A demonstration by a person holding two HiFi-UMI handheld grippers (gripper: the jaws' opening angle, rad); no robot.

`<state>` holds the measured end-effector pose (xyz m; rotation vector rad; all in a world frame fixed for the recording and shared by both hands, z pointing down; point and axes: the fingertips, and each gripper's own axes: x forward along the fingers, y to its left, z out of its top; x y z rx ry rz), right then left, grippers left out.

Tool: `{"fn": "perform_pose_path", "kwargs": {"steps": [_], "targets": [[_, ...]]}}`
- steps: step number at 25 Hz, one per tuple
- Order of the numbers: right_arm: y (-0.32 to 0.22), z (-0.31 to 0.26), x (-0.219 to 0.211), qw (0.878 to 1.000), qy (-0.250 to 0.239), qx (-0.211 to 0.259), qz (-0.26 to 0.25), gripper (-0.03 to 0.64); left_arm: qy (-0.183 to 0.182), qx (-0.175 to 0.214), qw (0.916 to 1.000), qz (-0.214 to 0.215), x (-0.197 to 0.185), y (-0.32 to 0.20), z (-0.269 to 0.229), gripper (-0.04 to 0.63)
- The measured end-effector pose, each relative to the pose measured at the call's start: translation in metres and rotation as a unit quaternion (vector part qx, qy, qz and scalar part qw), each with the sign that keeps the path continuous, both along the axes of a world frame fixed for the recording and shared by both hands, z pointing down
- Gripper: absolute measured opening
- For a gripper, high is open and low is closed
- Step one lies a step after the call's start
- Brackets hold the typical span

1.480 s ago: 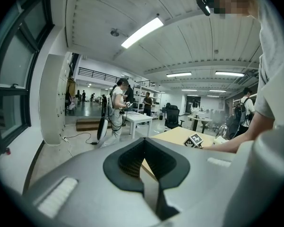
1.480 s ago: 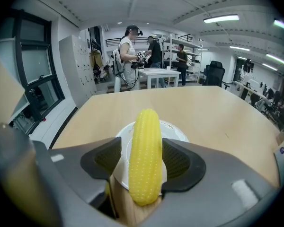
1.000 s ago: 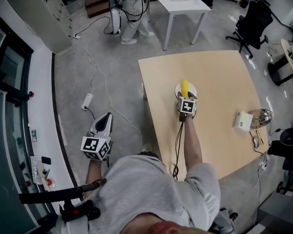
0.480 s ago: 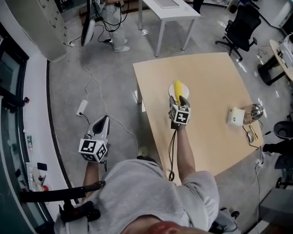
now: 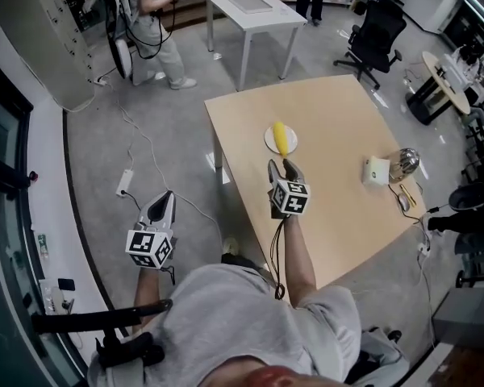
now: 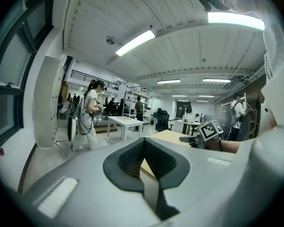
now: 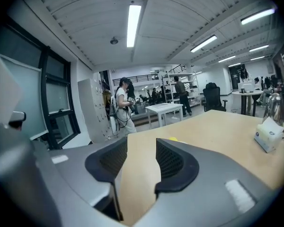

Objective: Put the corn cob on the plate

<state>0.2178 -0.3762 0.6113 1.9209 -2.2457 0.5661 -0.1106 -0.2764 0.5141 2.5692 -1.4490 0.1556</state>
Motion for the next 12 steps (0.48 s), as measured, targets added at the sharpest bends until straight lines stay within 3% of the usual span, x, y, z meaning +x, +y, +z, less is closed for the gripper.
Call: {"fn": "perform_pose_path", "kwargs": {"steps": [12], "targets": [[0.106, -0.049, -0.028, 0.998, 0.006, 0.064, 0.019, 0.169, -0.018, 0.020, 0.9989, 0.038, -0.015, 0.067, -0.002, 0.020]]}}
